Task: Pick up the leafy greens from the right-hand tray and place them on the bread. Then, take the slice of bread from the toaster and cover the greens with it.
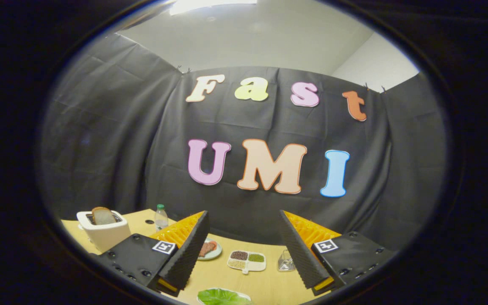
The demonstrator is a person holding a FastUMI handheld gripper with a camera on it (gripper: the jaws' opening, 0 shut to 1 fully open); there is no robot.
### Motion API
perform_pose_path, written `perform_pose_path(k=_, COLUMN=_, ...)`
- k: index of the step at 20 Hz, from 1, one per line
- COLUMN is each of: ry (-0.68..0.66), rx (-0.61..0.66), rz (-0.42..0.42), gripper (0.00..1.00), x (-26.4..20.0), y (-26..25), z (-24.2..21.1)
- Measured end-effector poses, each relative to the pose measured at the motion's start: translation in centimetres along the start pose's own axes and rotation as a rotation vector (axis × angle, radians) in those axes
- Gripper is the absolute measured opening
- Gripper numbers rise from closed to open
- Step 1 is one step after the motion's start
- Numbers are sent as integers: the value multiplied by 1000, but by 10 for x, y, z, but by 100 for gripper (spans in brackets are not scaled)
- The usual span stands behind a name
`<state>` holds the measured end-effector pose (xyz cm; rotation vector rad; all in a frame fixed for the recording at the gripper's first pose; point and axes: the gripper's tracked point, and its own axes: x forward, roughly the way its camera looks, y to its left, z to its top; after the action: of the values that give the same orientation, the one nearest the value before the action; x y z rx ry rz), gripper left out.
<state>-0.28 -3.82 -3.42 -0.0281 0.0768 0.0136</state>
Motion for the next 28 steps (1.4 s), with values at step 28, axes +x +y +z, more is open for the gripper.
perform_pose_path(k=28, ry=881, rx=-174, rz=466, gripper=100, x=-44, y=29, z=-371)
